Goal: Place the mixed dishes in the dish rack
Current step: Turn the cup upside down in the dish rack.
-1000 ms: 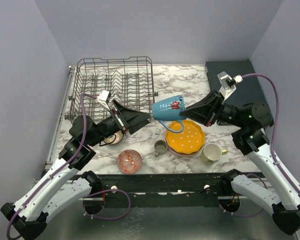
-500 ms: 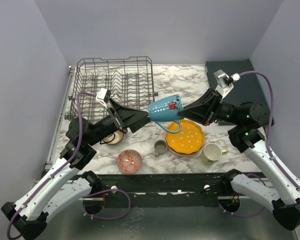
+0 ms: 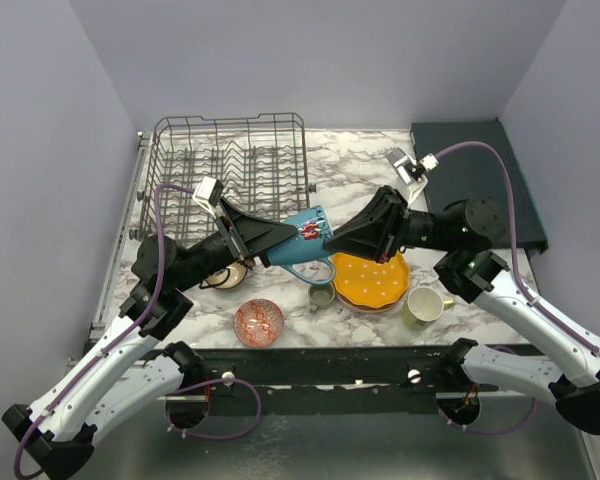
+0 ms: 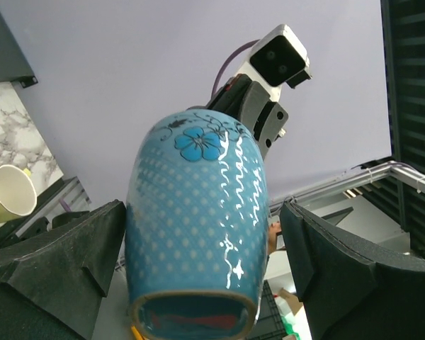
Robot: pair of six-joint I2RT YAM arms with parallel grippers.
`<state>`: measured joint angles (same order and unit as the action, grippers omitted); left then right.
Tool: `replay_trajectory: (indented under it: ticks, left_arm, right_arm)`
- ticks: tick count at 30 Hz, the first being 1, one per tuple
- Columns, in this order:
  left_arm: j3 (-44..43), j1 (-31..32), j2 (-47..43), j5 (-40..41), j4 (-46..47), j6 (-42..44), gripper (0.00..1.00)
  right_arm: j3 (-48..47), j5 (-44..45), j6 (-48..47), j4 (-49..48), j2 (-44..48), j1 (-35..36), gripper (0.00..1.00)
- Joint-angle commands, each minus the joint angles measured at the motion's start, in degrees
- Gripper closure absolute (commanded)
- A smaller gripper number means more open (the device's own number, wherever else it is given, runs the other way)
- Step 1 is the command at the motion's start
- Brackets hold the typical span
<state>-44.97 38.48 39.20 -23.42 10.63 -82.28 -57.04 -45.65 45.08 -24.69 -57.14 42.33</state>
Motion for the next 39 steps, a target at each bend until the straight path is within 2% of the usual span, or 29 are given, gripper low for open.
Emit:
replay_trajectory:
  ticks: [1, 17, 27, 31, 39]
  left_arm:
    - [-1.0, 0.0, -1.5, -2.3, 0.3, 0.0, 0.01]
    - [-2.0, -0.1, -3.0, -2.8, -2.0, 0.8, 0.01]
    - [-2.5, 0.0, -3.4, -2.6, -3.2, 2.1, 0.14]
    - [-2.4, 0.0, -3.2, -3.1, -3.0, 2.5, 0.27]
    - [-2.2, 0.0, -2.9, -3.2, -2.9, 3.3, 0.67]
  right_arm:
    - [-2.7, 4.1, -3.3, -2.2, -0.1, 0.5, 0.99]
    - [-3.9, 5.6, -5.2, 1.1, 0.1, 0.7, 0.99]
    - [-3.6, 5.6, -6.0, 3.0, 0.5, 1.1, 0.99]
    - [-3.4, 5.0, -6.2, 4.1, 0.3, 1.1, 0.99]
    - [-2.6, 5.0, -7.0, 5.8, 0.8, 1.2, 1.00]
